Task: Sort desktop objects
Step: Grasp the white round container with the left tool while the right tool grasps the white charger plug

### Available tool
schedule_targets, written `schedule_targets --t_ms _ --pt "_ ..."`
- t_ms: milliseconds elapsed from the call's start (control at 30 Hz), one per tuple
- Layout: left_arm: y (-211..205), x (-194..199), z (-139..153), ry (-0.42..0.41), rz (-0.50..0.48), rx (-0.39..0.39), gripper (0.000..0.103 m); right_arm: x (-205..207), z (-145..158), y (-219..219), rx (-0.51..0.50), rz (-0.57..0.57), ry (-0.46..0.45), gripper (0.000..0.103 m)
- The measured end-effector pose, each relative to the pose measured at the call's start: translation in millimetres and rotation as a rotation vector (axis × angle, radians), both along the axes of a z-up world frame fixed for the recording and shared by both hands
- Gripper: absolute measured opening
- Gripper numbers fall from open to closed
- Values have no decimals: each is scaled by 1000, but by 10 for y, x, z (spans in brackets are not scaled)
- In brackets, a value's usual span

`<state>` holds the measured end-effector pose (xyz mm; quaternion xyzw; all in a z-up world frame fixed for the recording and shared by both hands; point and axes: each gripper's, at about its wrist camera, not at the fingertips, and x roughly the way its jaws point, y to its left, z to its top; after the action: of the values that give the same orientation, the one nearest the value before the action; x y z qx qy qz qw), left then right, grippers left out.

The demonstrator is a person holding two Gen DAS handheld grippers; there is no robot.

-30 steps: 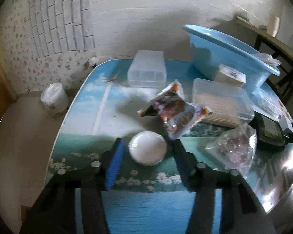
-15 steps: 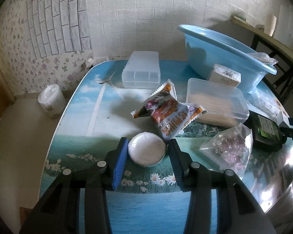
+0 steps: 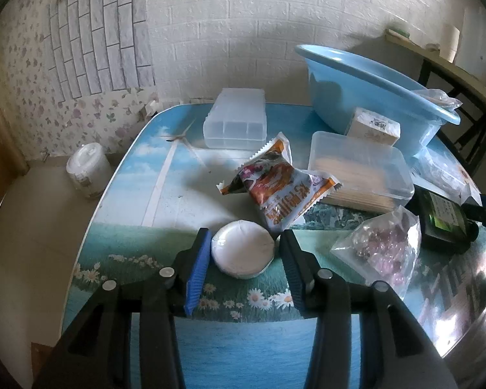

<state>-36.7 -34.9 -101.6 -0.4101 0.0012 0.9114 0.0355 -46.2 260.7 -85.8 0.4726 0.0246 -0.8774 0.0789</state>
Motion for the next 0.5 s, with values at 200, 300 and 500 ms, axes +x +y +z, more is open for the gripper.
schedule_targets --t_ms 200,300,500 --pt "8 39 -6 3 -6 -3 56 46 -2 83 -11 -50 -10 60" --pt "10 43 -16 8 -3 -7 58 65 5 112 6 -76 -19 61" --pt "-44 31 -23 11 3 -3 64 183 25 90 -9 -19 -45 68"
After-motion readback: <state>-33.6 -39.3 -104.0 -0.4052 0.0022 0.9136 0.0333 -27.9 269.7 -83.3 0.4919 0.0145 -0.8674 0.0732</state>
